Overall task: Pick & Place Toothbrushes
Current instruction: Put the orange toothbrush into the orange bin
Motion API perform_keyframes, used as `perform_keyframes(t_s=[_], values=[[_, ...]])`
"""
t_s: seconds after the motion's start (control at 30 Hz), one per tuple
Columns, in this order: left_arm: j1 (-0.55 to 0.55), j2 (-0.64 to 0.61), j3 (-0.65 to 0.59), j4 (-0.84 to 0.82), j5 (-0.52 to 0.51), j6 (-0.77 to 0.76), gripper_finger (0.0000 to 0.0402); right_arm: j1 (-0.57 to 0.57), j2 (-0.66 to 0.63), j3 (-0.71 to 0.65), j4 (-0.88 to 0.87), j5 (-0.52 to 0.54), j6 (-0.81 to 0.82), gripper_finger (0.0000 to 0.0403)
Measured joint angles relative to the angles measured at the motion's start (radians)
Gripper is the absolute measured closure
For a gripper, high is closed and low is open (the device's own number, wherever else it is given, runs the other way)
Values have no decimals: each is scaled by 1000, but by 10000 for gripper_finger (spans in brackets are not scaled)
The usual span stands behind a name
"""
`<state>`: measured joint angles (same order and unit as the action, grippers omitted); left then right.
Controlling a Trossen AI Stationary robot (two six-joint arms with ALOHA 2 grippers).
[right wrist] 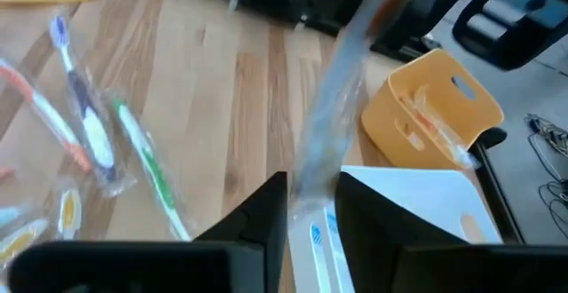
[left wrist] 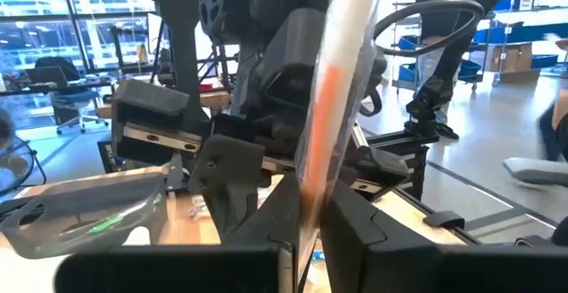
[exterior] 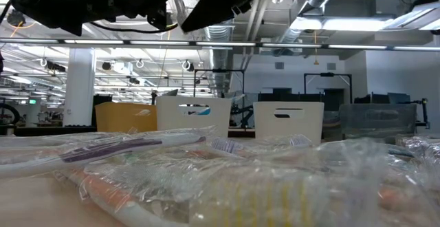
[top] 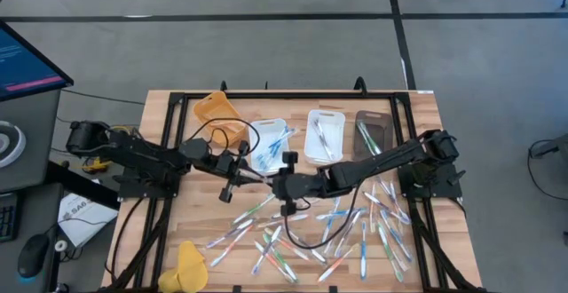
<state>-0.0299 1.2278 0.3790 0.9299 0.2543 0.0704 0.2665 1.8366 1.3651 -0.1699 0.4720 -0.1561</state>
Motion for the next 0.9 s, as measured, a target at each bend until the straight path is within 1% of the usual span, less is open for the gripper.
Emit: perform_keyframes(t_s=[0.1, 0.27, 0.37, 0.43, 0.57, 0.63, 0.73, 0.8, 0.9], values=[[0, 0, 0, -7, 0, 0, 385, 1, 0, 0, -42, 19, 17, 299], [0, -1, 0, -29, 0, 0, 385, 2, 0, -1, -157, 79, 101, 287], [0, -3, 0, -40, -1, -5, 385, 3, 0, -1, -274, 76, 194, 285], [0, -11, 0, -58, -24, -7, 385, 8, 0, -1, -369, 76, 263, 285], [4, -55, 1, -149, -155, -8, 385, 23, 0, -1, -575, 76, 378, 285], [9, -91, 1, -216, -240, -4, 385, 30, 0, -1, -625, 77, 418, 285], [22, -158, 1, -345, -386, 21, 382, 35, 0, -20, -584, 78, 426, 285], [34, -211, 1, -432, -485, 76, 382, 35, 0, -40, -539, 78, 401, 285], [43, -281, 20, -596, -693, 133, 385, 34, 0, -80, -458, 78, 353, 285]])
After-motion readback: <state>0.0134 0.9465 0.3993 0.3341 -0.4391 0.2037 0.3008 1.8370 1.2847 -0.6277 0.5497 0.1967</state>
